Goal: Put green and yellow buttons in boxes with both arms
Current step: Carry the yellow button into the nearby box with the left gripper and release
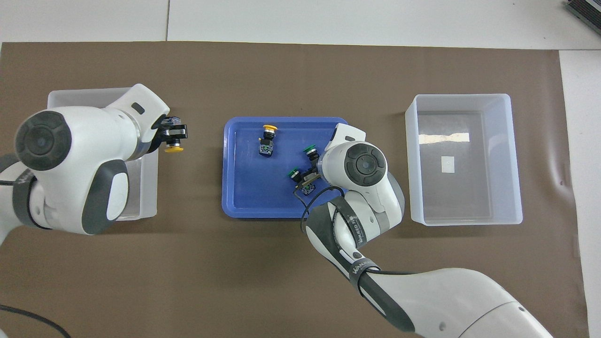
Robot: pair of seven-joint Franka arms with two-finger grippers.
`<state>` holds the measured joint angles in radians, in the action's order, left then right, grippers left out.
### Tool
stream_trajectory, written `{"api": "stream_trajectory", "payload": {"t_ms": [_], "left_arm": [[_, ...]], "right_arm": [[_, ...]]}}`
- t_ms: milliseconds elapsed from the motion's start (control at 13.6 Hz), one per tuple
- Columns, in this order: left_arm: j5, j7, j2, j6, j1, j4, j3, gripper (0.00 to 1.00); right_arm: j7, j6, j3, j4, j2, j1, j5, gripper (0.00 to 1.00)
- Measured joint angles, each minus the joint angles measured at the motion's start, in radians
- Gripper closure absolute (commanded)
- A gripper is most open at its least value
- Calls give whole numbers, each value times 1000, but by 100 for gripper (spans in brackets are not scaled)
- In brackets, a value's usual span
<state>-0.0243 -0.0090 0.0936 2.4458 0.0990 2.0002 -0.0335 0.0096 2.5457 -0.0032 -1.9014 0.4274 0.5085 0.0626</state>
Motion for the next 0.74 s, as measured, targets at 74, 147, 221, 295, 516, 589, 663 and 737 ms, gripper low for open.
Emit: {"api": "stream_trajectory", "payload": {"t_ms": [74,147,221,295,516,589,663,737], "left_arm": [[0,37,2,2,-27,0,0,100],[0,73,5,5,-52,1,0,100],[0,109,13,17,-73,4,0,100],[0,132,26,36,-88,8,1,100],[0,157,105,95,-106,14,1,100],[0,159,140,120,-106,14,2,96],[0,160,172,140,-106,11,4,52],[0,161,198,154,-106,4,5,1]], "right_arm": [[0,-20,-1,10,-10,-5,0,100],[1,-55,-4,23,-28,-11,0,100],[3,-99,-6,38,-57,-24,0,100],[3,-147,-7,49,-93,-48,0,100],[-5,-278,-9,56,-199,-159,0,100],[-30,-319,-10,56,-226,-203,0,100],[-69,-350,-11,55,-243,-243,-1,100],[-124,-367,-12,54,-250,-284,-2,100]]}}
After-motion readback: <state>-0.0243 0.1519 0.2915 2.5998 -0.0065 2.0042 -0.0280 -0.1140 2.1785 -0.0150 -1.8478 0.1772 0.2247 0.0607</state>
